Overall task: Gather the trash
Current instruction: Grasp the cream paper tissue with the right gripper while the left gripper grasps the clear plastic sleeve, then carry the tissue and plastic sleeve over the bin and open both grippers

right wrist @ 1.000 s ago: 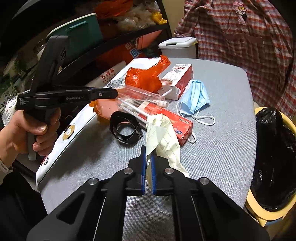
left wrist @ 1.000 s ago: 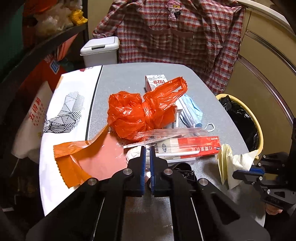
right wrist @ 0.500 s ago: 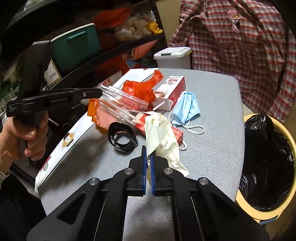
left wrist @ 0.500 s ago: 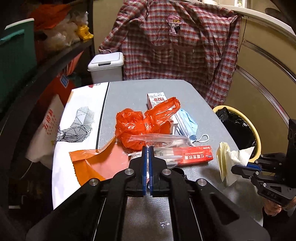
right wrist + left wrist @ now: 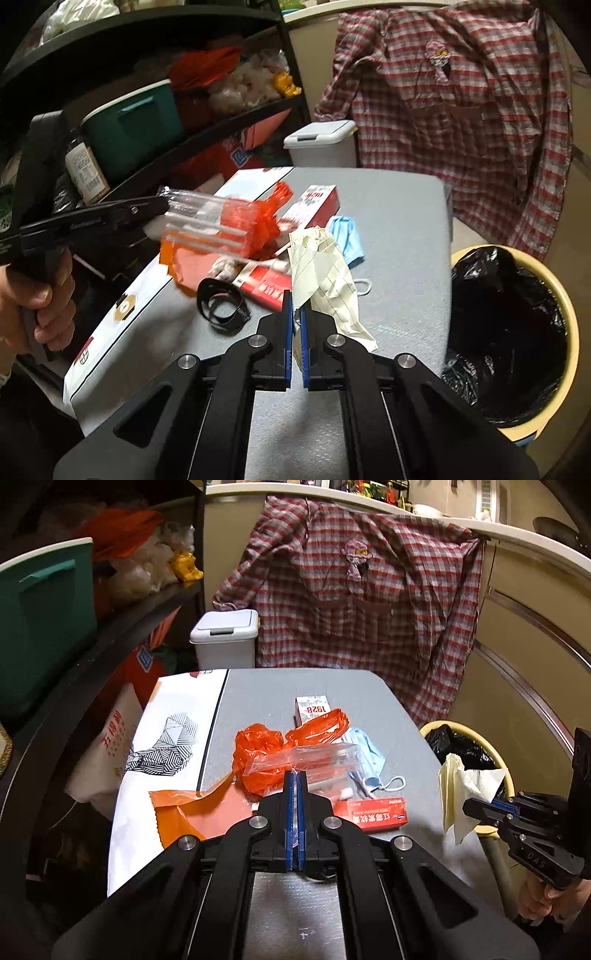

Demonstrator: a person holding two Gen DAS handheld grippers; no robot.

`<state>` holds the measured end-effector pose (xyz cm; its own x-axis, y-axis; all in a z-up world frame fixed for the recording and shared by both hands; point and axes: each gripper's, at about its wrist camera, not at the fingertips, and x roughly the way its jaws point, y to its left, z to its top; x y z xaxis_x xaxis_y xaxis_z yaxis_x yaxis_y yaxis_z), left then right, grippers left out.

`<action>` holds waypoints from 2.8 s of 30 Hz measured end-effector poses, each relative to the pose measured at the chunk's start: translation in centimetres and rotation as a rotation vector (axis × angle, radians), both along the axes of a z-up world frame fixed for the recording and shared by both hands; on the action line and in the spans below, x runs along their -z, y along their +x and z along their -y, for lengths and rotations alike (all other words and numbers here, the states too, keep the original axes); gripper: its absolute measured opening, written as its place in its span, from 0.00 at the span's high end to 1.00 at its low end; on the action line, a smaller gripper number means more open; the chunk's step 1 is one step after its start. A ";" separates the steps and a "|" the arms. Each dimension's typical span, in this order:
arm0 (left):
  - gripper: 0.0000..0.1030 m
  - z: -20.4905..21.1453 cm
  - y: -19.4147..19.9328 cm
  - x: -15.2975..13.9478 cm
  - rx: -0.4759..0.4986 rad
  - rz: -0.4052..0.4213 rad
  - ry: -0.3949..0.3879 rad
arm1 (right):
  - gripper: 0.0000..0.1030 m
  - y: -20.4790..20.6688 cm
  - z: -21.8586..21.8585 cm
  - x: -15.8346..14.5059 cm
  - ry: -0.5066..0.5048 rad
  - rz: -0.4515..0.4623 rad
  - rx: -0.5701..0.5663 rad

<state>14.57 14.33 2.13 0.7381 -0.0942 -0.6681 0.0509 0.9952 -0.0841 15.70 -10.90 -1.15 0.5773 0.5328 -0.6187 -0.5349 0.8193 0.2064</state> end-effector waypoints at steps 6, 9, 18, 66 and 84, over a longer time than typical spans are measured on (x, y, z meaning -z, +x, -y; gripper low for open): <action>0.98 0.8 -0.4 -0.6 -0.017 0.024 -0.006 | 0.96 0.7 1.4 -0.8 0.026 0.013 0.041; 0.98 1.0 -0.5 -0.8 -0.023 0.033 -0.011 | 0.96 0.8 2.0 -1.1 0.030 0.027 0.057; 0.98 1.9 -0.6 -1.7 -0.024 0.060 -0.027 | 0.96 1.4 3.5 -1.8 0.042 0.044 0.096; 0.99 16.7 3.2 -2.9 0.165 0.097 -0.077 | 0.96 4.2 17.5 -3.7 0.056 0.094 0.377; 0.99 21.9 5.1 -0.4 0.249 0.038 -0.059 | 0.94 4.9 19.0 -2.8 0.043 0.074 0.392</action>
<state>19.71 -7.53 2.48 0.7115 -0.3142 -0.6285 0.2982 0.9449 -0.1348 20.63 -29.92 1.65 0.7843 0.2877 -0.5496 -0.1982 0.9557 0.2175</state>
